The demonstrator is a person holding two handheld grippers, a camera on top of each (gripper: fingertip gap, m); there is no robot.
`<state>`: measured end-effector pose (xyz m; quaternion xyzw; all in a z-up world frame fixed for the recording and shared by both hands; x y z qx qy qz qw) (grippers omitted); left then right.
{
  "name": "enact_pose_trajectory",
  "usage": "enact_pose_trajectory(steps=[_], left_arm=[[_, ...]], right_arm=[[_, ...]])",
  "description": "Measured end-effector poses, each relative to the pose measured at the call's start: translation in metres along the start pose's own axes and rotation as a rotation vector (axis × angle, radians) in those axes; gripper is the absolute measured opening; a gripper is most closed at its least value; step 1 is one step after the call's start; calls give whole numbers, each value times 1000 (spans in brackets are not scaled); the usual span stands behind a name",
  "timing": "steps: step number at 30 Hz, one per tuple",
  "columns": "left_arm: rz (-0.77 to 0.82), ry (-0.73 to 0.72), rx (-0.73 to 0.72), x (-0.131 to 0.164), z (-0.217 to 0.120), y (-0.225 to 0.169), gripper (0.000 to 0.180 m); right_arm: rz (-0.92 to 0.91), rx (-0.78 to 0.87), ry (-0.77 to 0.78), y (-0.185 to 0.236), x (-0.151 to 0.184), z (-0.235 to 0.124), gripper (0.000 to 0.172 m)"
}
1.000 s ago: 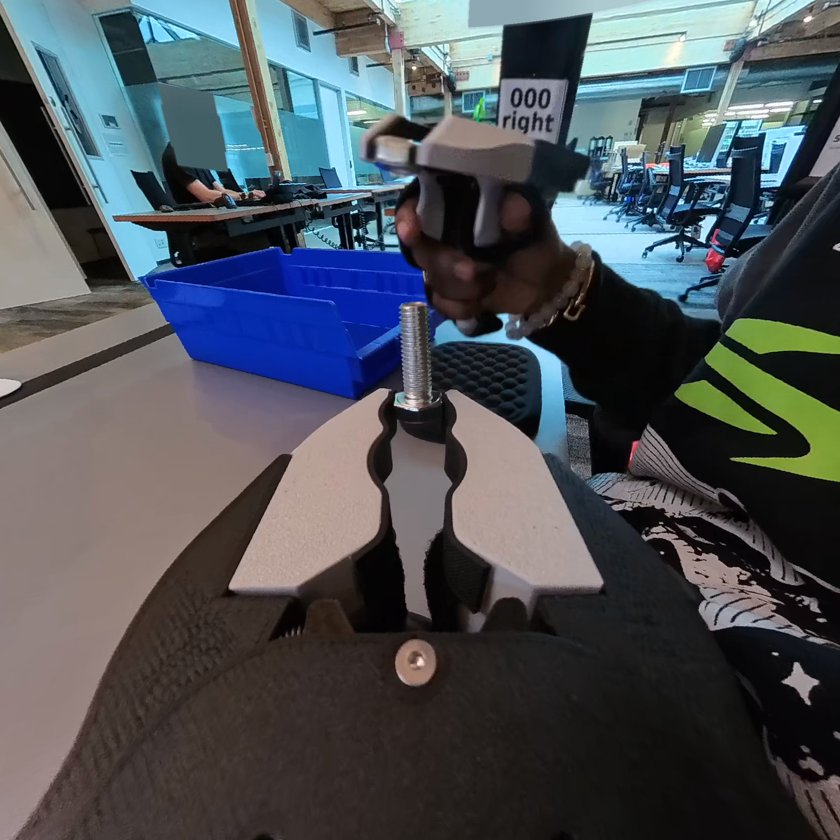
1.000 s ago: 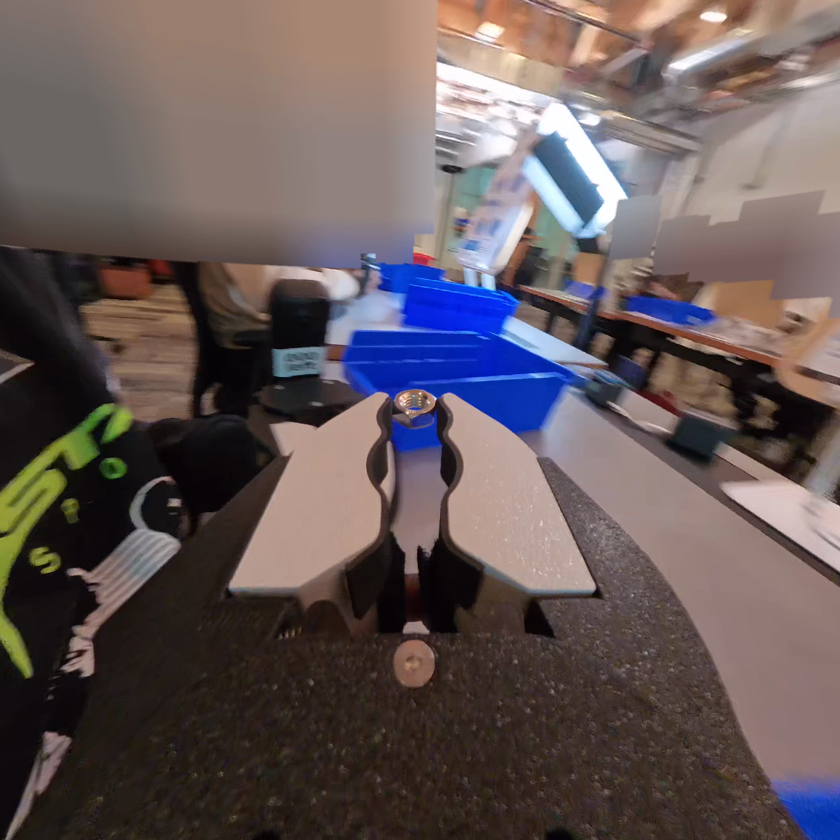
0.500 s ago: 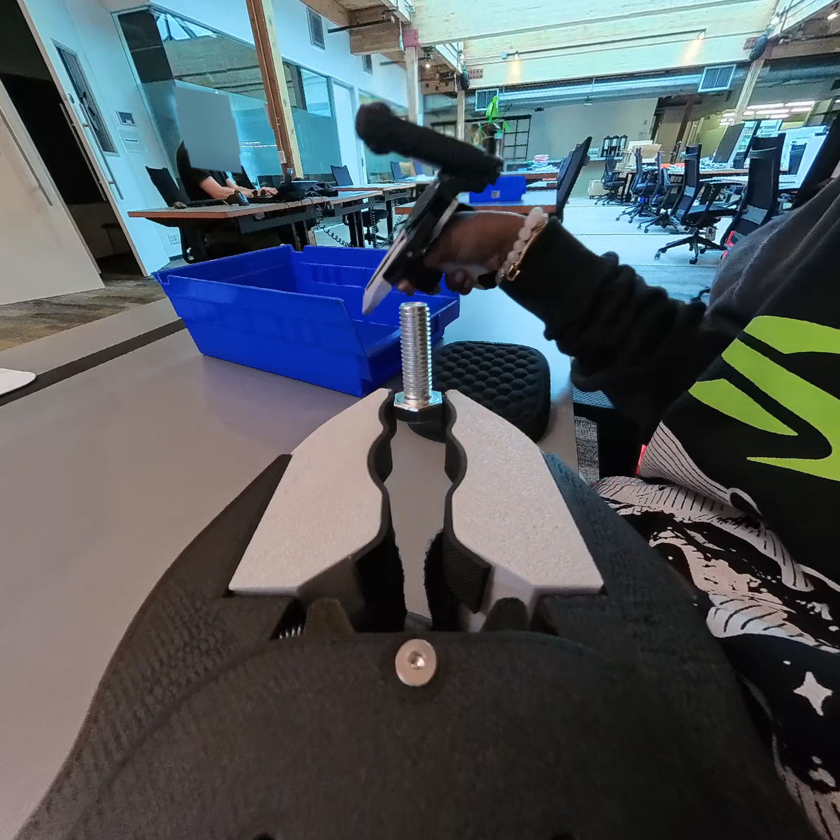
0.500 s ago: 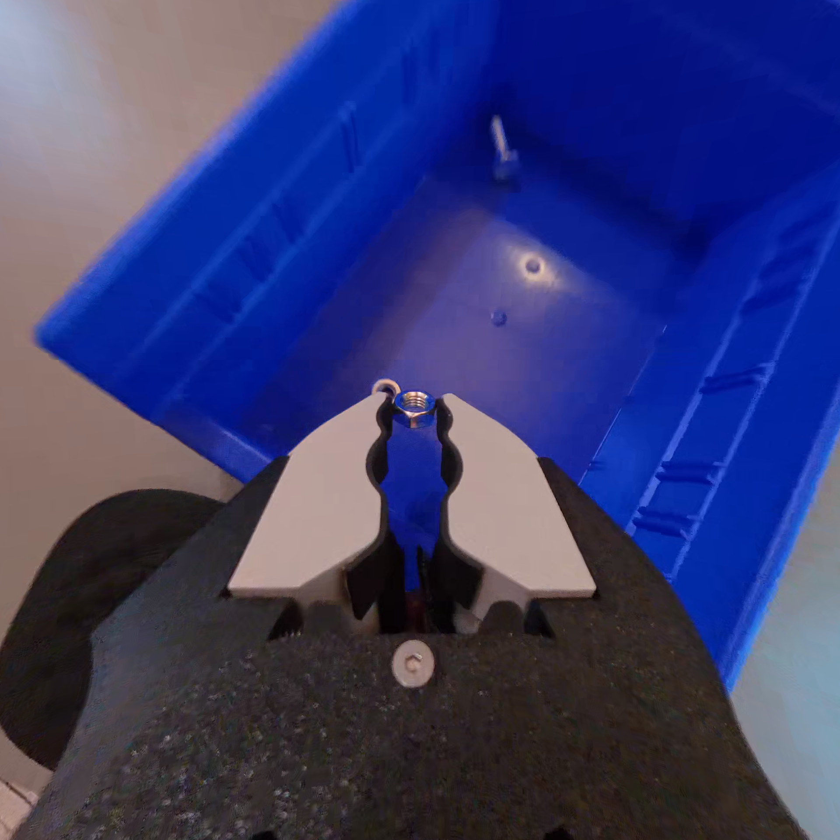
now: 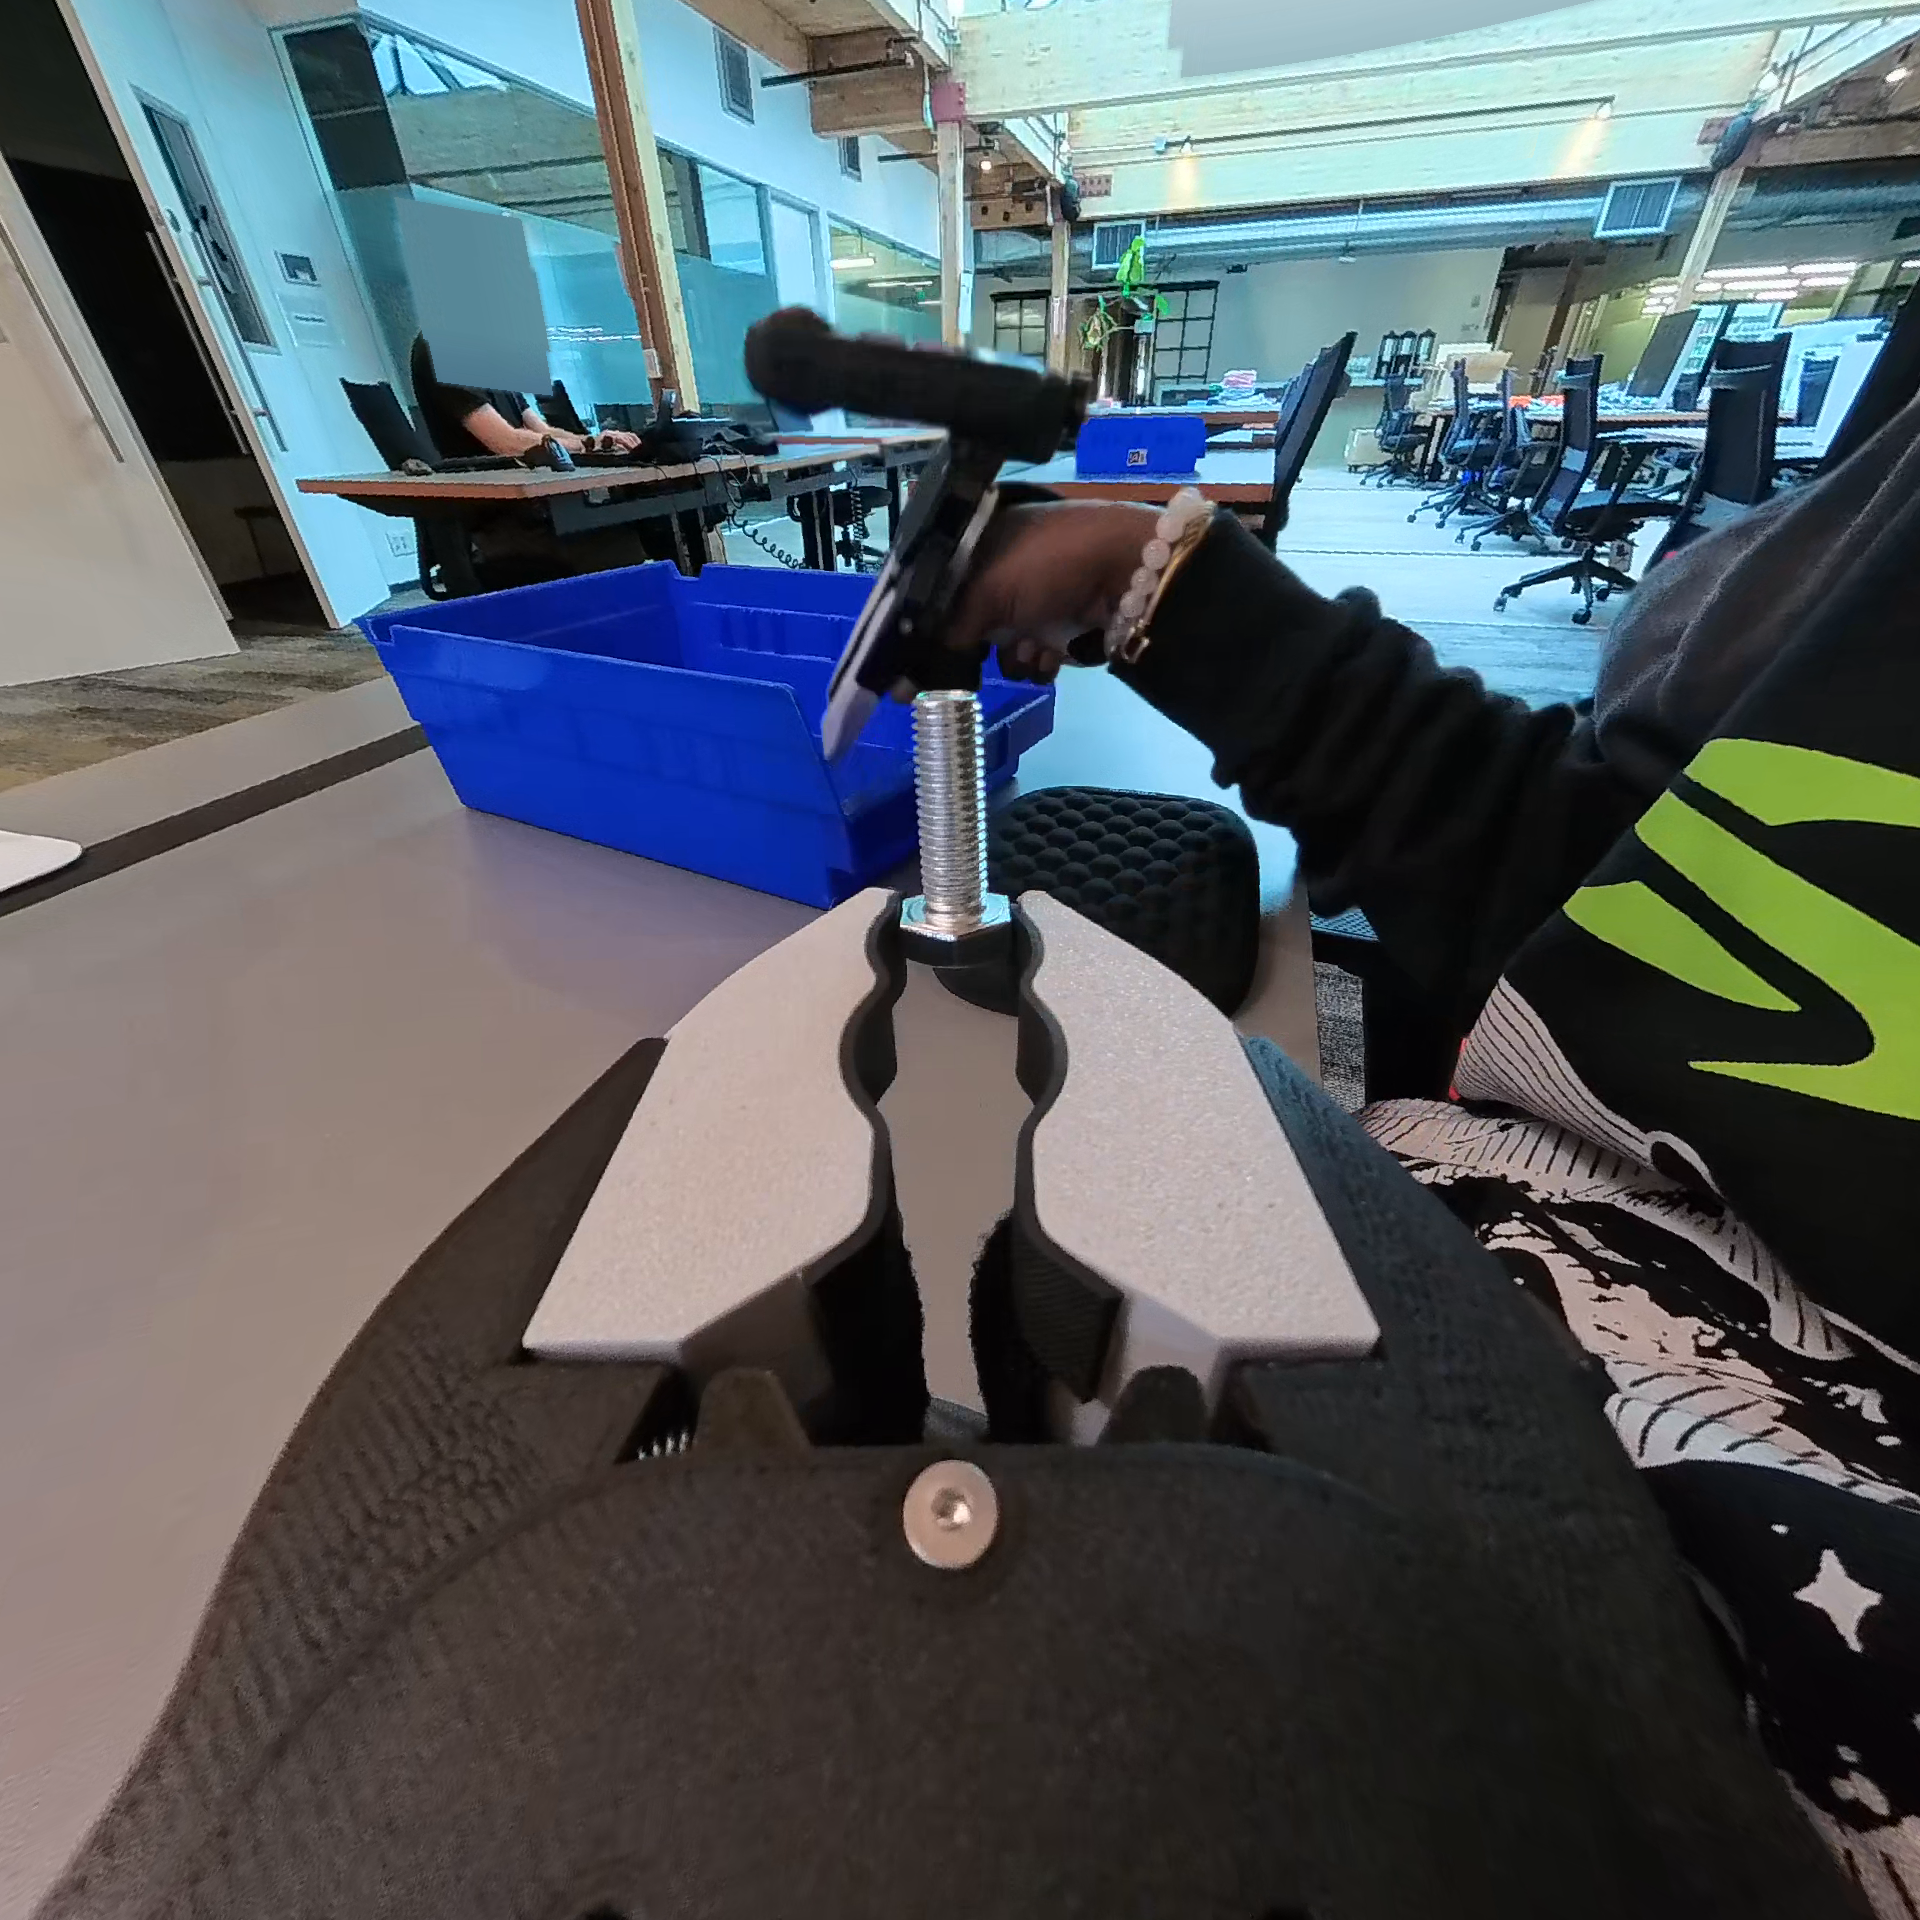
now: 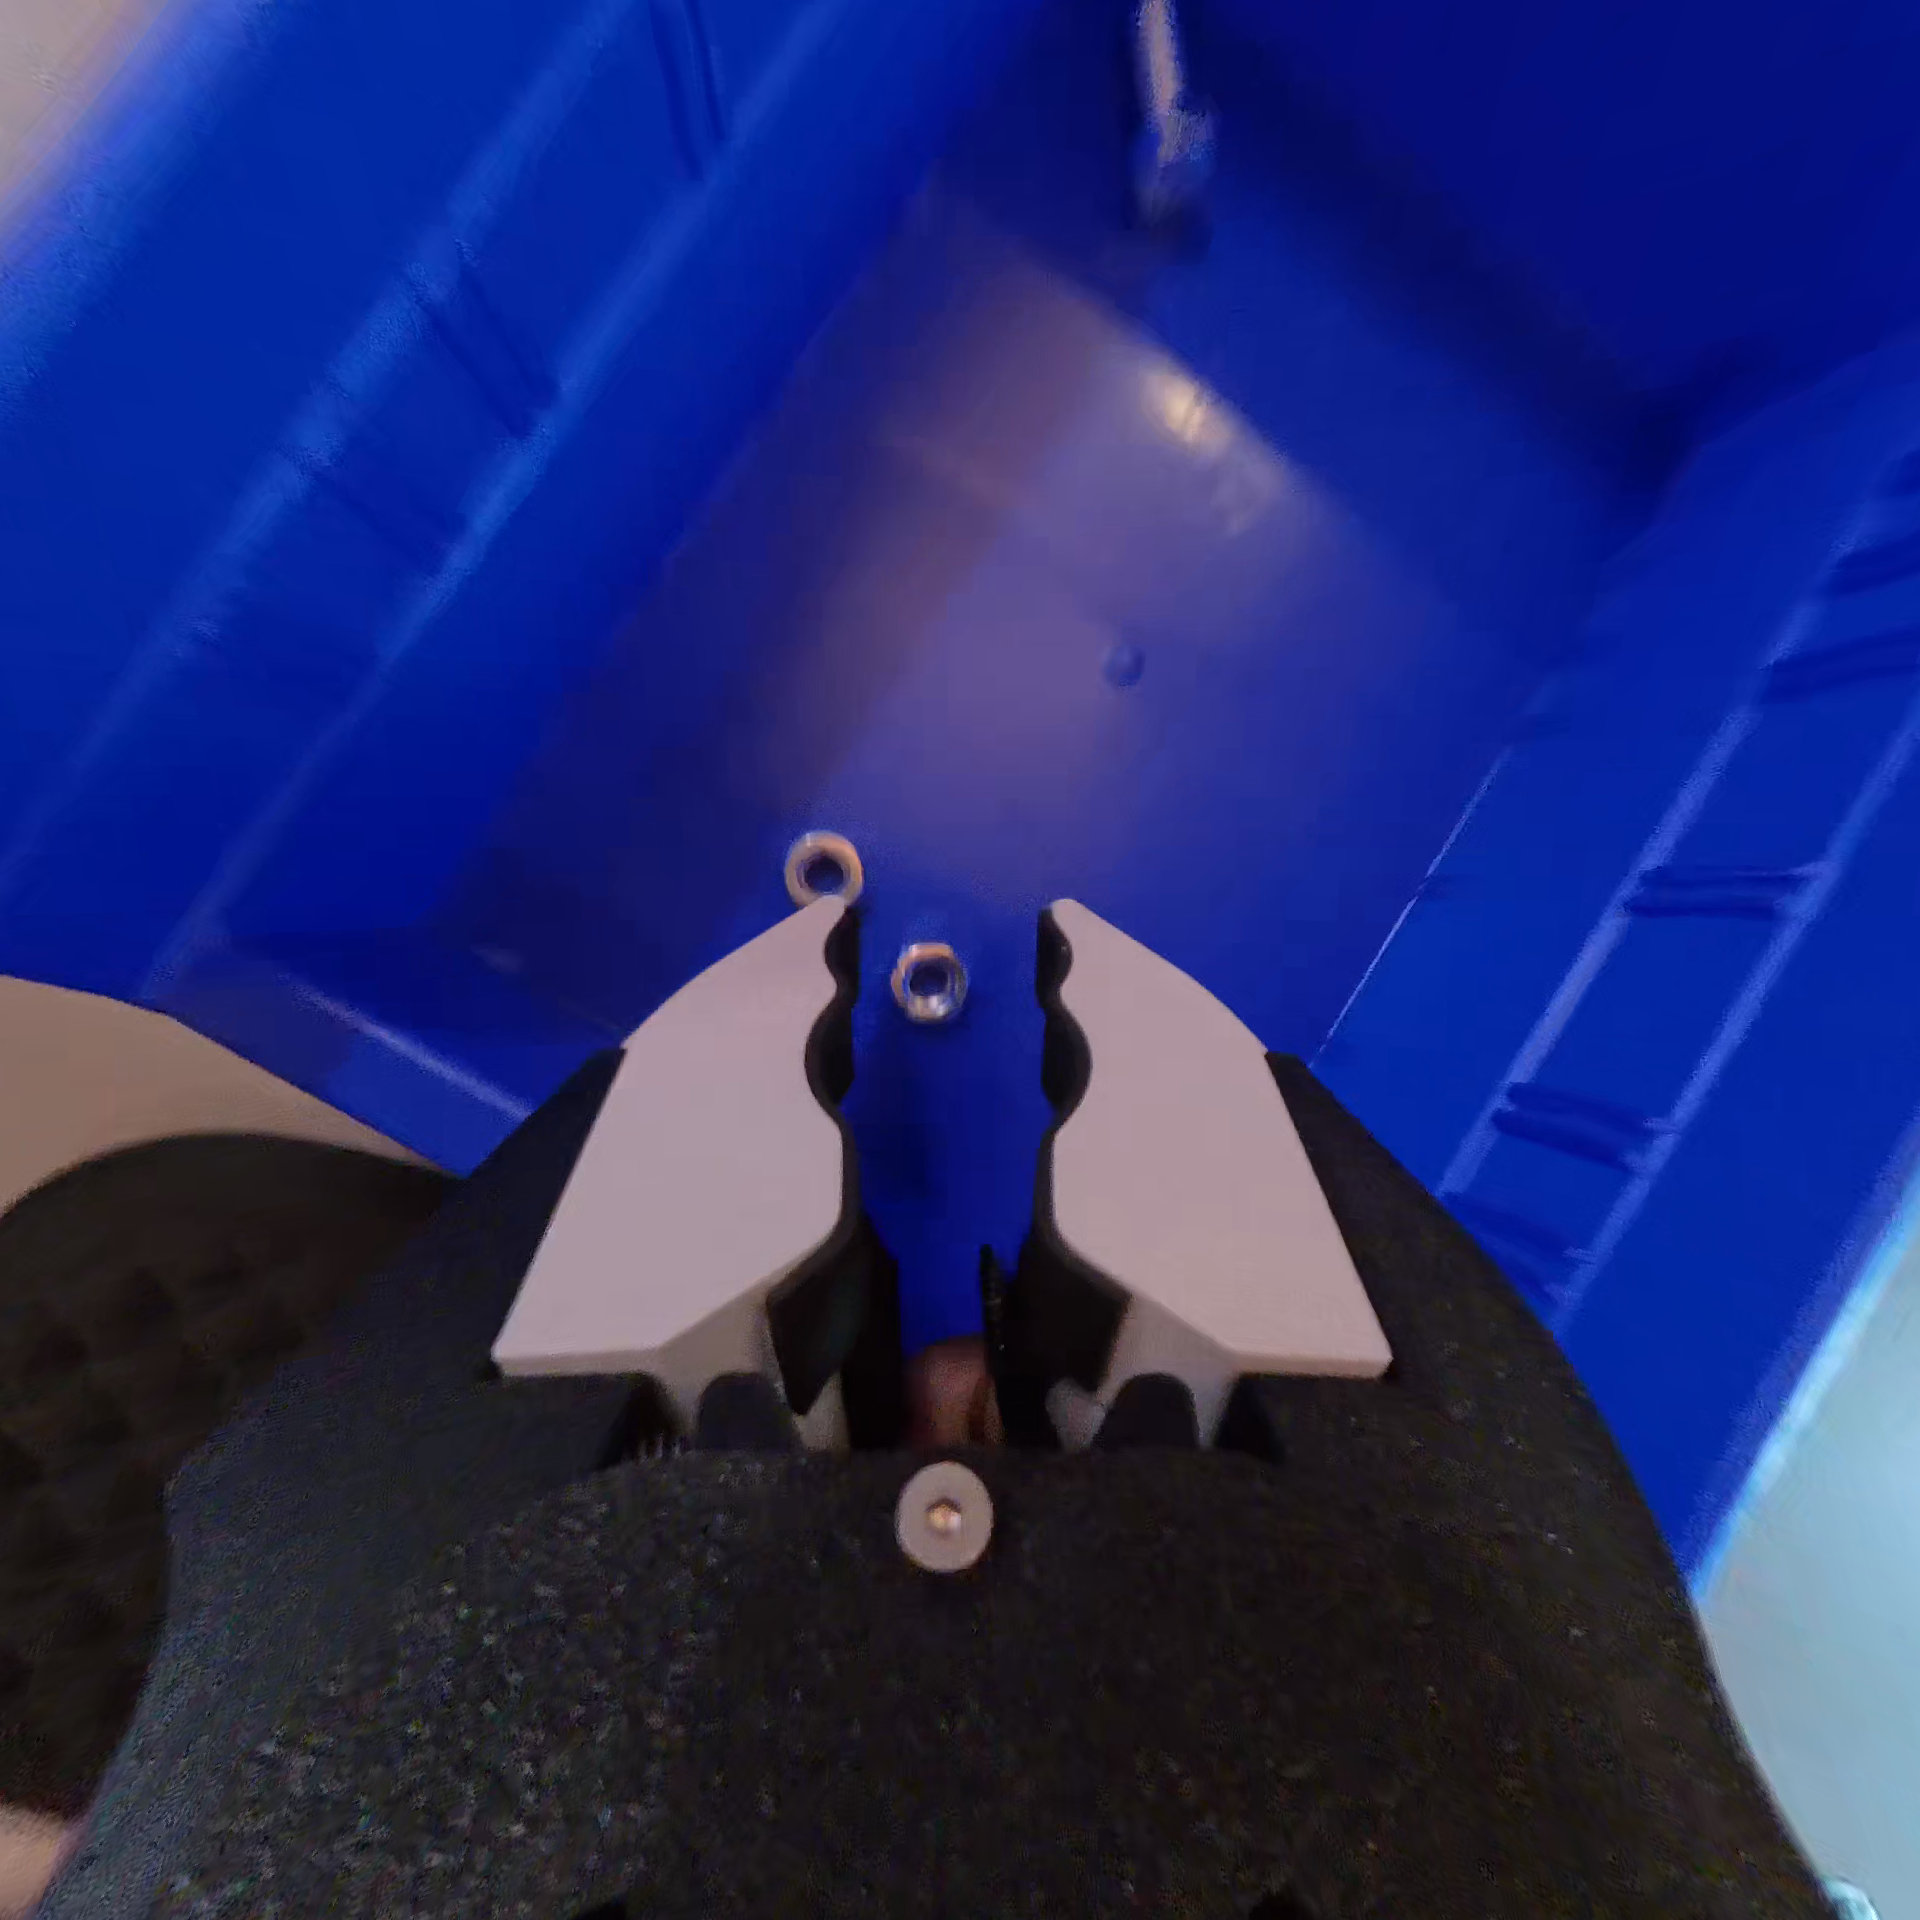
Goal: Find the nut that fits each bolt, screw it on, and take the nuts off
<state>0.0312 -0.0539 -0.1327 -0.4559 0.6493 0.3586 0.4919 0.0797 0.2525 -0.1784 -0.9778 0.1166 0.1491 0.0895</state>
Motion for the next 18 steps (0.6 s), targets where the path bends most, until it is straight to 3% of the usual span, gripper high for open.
enact_pose_trajectory(steps=[2, 4, 7, 9, 10, 18], left_arm=[[-4, -1, -2, 0, 0, 1, 18], [-7, -3, -2, 0, 0, 1, 18], [-6, -4, -7, 0, 0, 1, 18], [-2, -3, -11, 0, 0, 1, 18], [0, -3, -12, 0, 0, 1, 18], [20, 12, -17, 1, 1, -1, 19]], right_arm=[[-31, 28, -228, 12, -20, -27, 32], [-130, -67, -511, 49, -38, -63, 32], [-410, -543, -824, 146, -34, -122, 32], [-548, -824, -850, 195, -16, -145, 32], [-590, -873, -833, 211, -11, -147, 32], [-746, -916, -752, 264, 1, -137, 20]])
Point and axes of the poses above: each gripper's, where its closed fingertips meet, z out along the fingers, x out of its underside, y = z × x across the jaws, the point moved 3 cm from there along -z, back along the fingers, and after that the axes turned 14 degrees about y, right-handed, at the moved point
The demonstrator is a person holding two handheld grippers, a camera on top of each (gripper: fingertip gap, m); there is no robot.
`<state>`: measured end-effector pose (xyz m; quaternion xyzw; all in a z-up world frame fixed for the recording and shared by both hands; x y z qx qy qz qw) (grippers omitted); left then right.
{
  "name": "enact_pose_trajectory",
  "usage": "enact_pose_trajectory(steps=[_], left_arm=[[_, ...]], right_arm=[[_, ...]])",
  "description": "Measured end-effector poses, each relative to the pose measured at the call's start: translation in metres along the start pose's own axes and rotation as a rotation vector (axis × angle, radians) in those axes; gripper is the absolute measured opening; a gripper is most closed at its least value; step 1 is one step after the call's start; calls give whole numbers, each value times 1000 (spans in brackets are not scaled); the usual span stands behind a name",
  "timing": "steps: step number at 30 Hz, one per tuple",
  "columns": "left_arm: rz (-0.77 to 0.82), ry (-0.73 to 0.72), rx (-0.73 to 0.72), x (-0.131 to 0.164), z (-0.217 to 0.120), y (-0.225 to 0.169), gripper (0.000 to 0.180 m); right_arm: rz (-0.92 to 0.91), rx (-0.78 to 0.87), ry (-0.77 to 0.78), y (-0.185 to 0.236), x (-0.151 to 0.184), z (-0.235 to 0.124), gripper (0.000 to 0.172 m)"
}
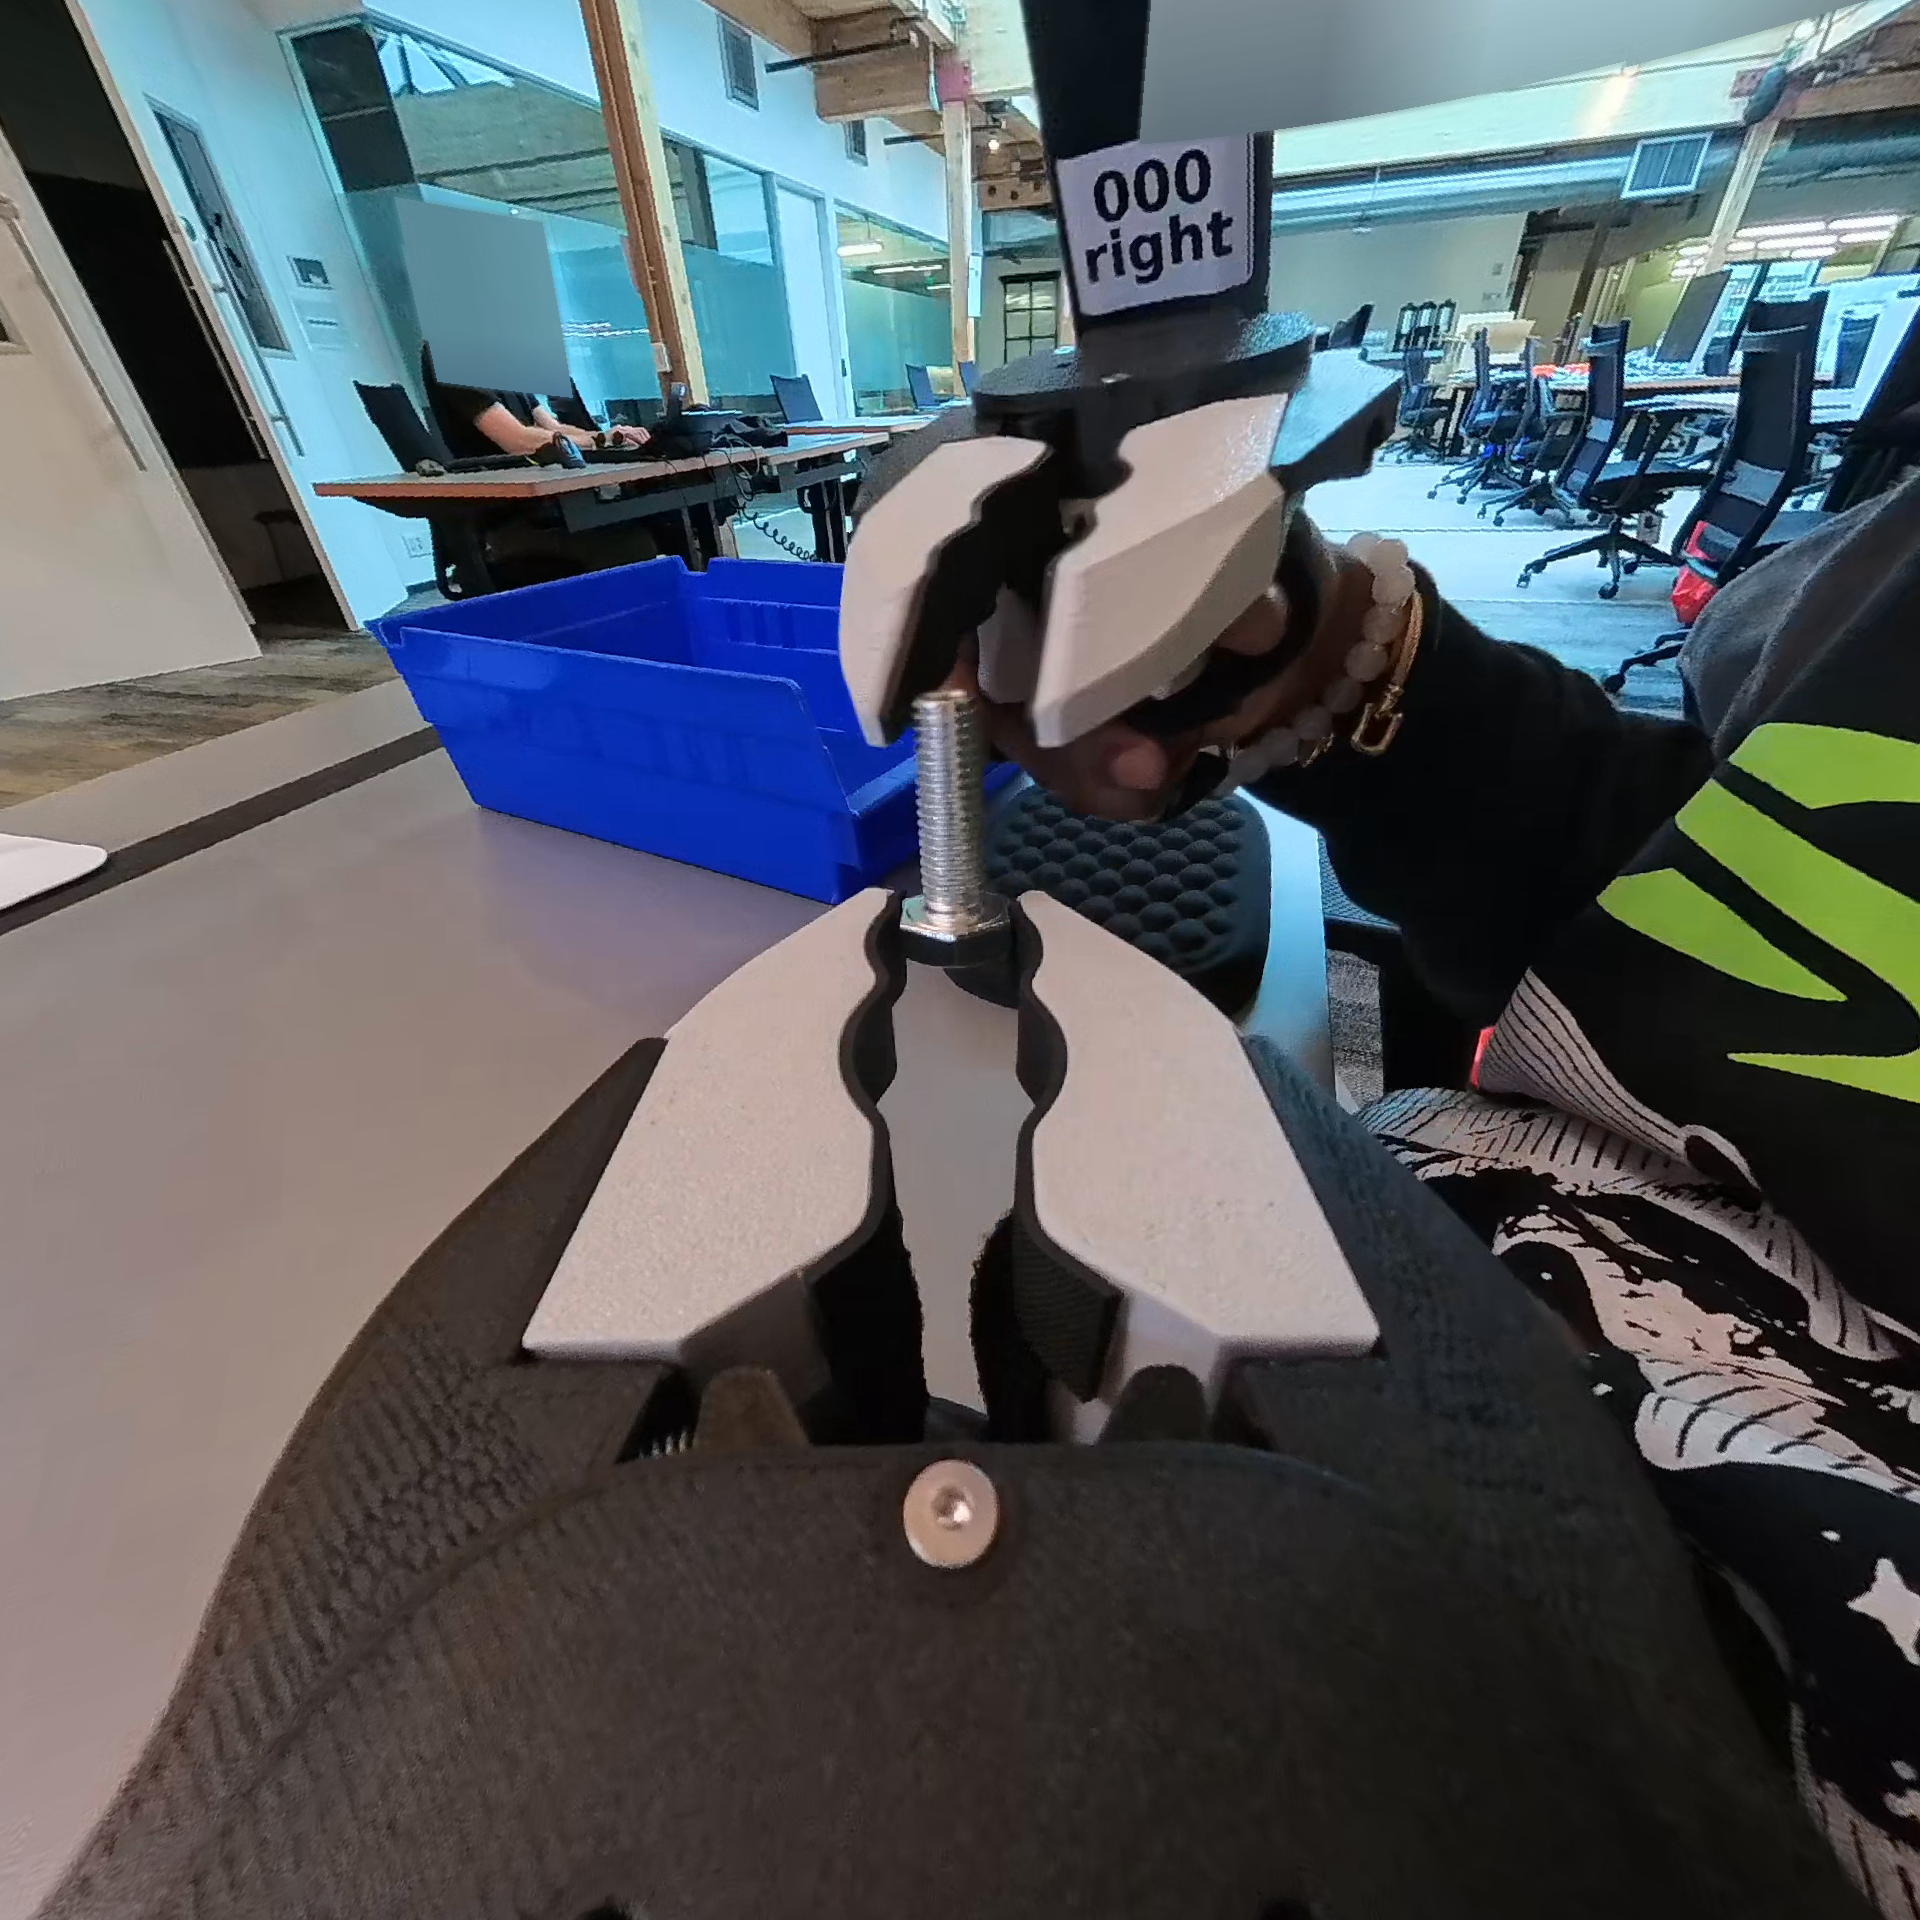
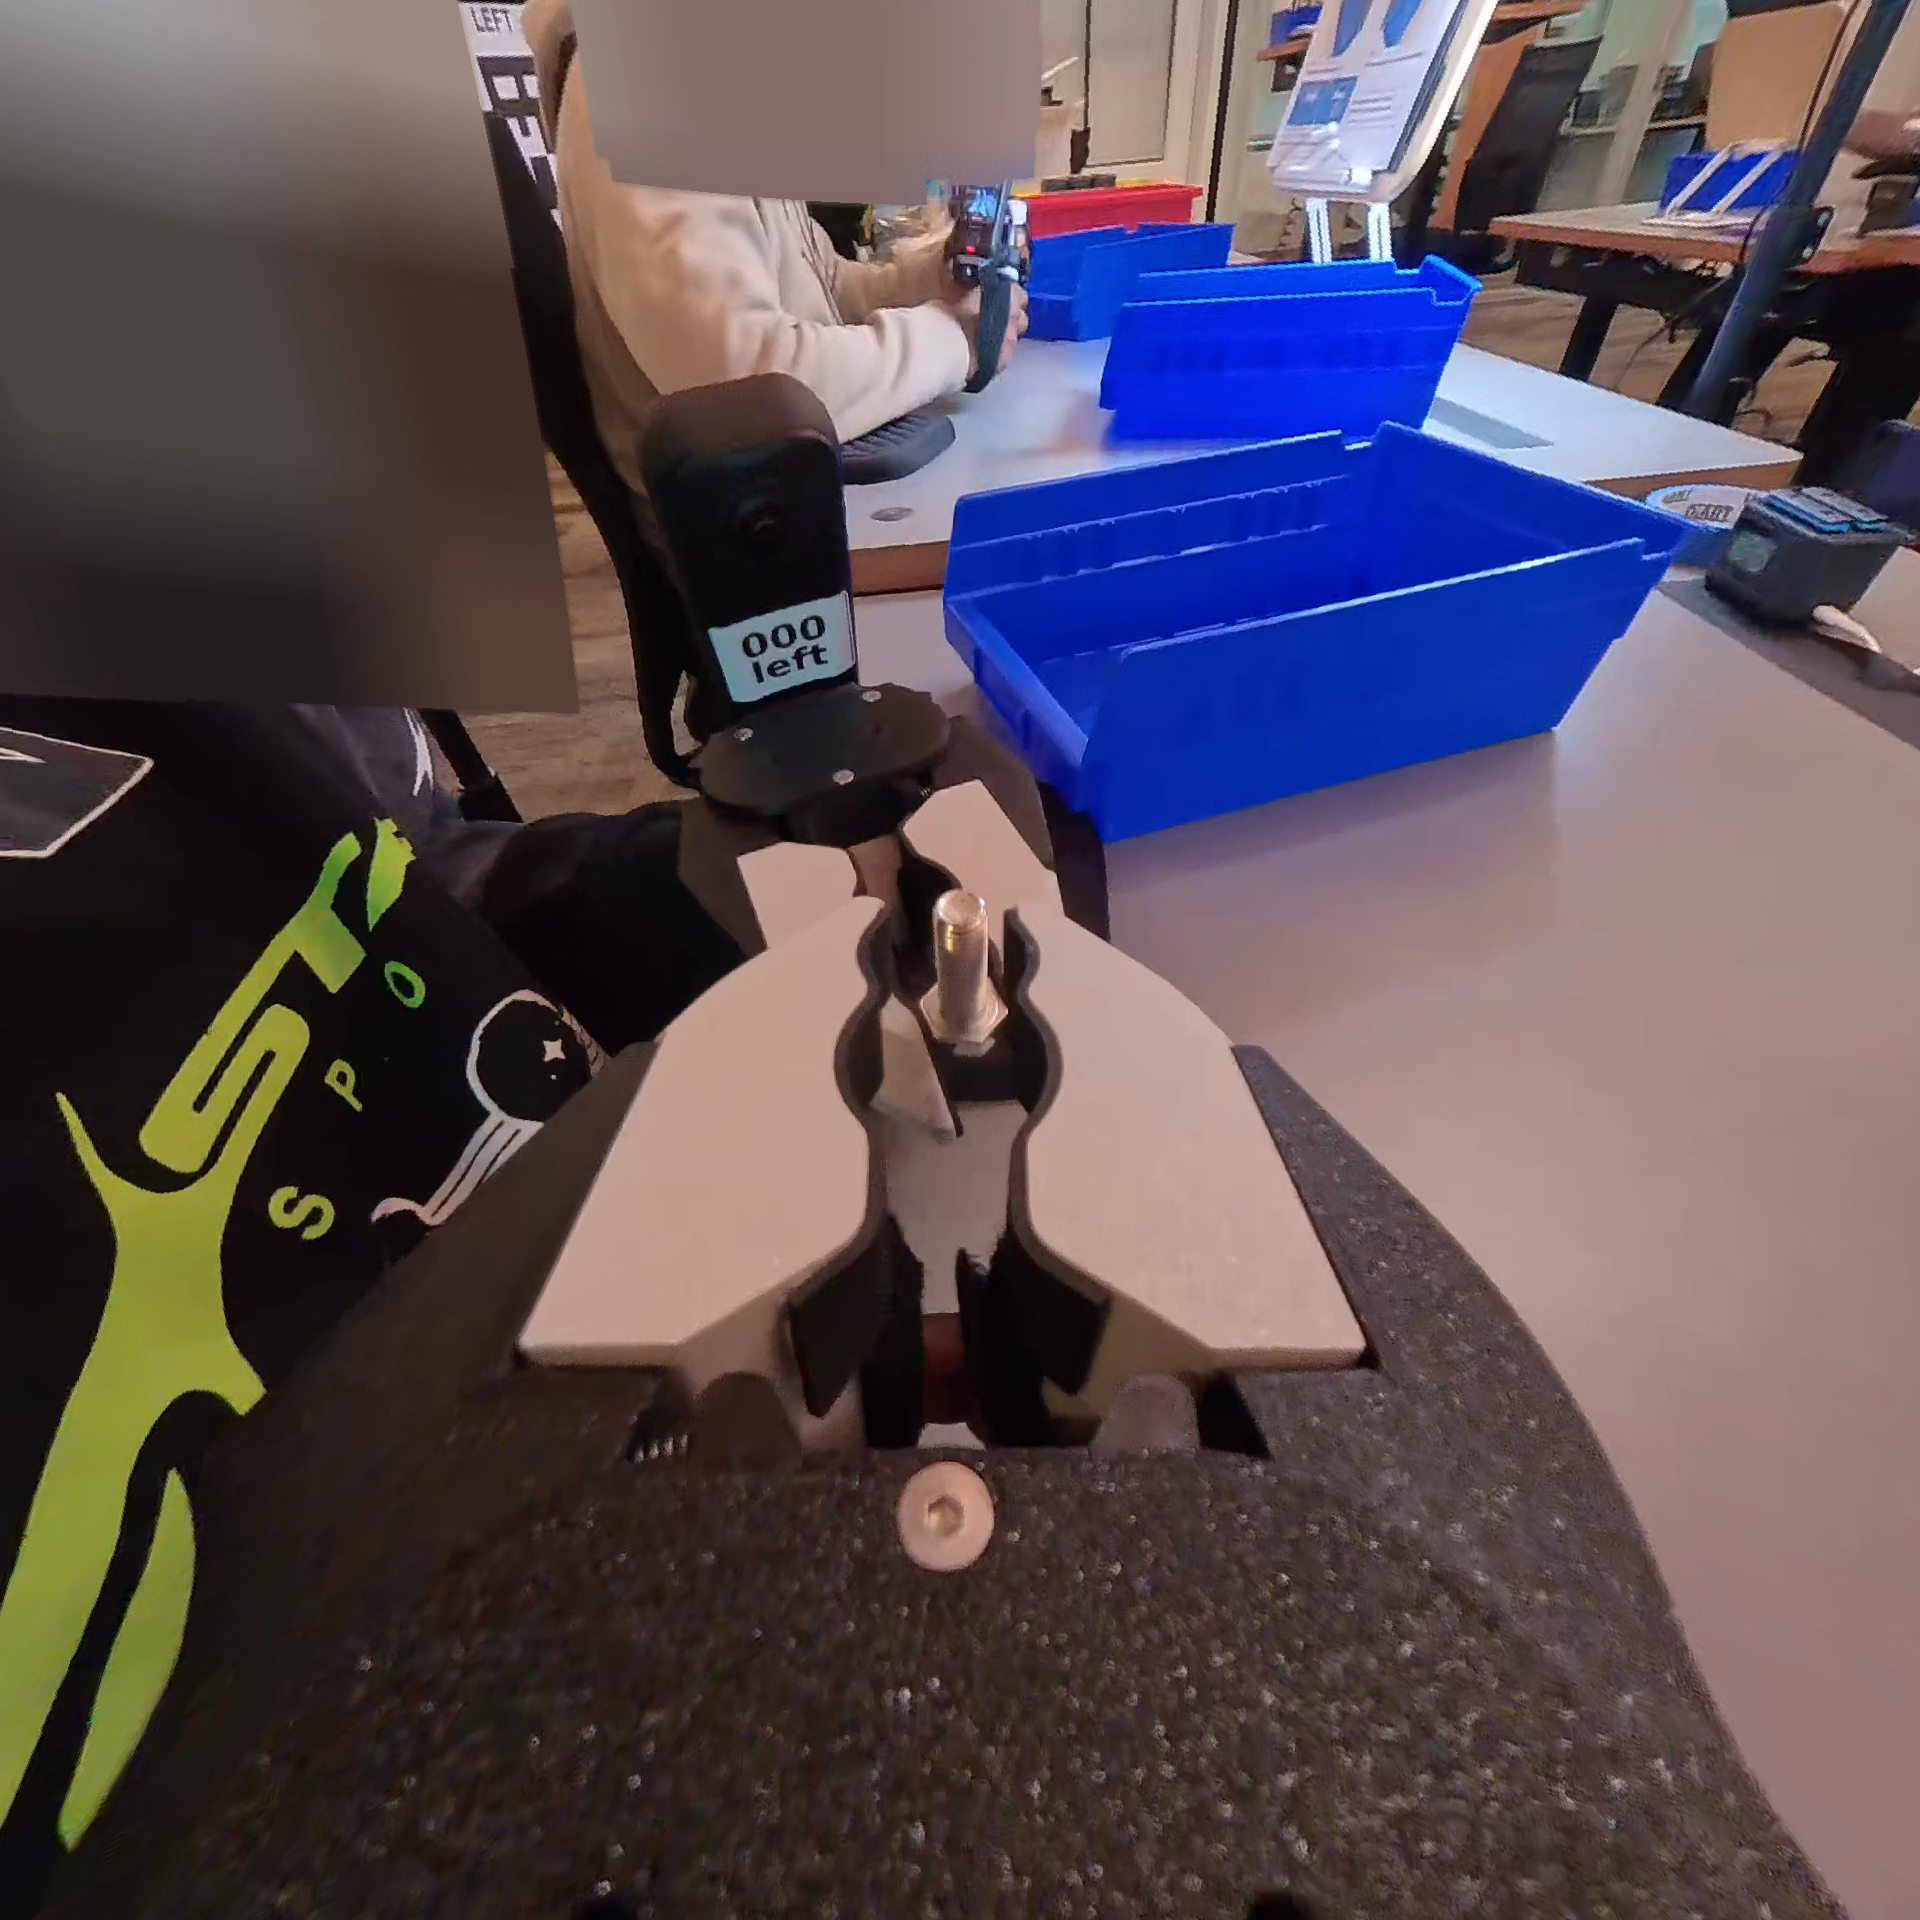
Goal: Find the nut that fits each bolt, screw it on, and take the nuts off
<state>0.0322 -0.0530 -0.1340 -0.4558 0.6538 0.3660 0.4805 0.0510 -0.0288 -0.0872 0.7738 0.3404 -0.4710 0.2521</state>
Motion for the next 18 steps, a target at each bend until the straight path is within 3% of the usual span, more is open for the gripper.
enact_pose_trajectory(steps=[4, 9, 13, 18], left_arm=[[27, 12, 5, 0, 1, -3, 19], [17, 9, -6, 0, 1, -1, 57], [-13, -20, -21, -2, -2, 3, 61], [-32, -35, -26, -3, -3, 6, 61]], right_arm=[[-48, 17, 26, 0, 1, 0, 10], [-25, 171, 77, -28, 0, -26, 10], [113, 489, 87, -100, 0, -85, 10], [370, 870, 207, -207, 45, -161, 10]])
Point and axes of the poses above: each gripper's, where its closed fingertips meet, z out along the fingers, x out of its underside, y = z × x across the jaws, the point moved 3 cm from there along -z, back along the fingers, and after that the axes turned 14 degrees about y, right-handed, at the moved point
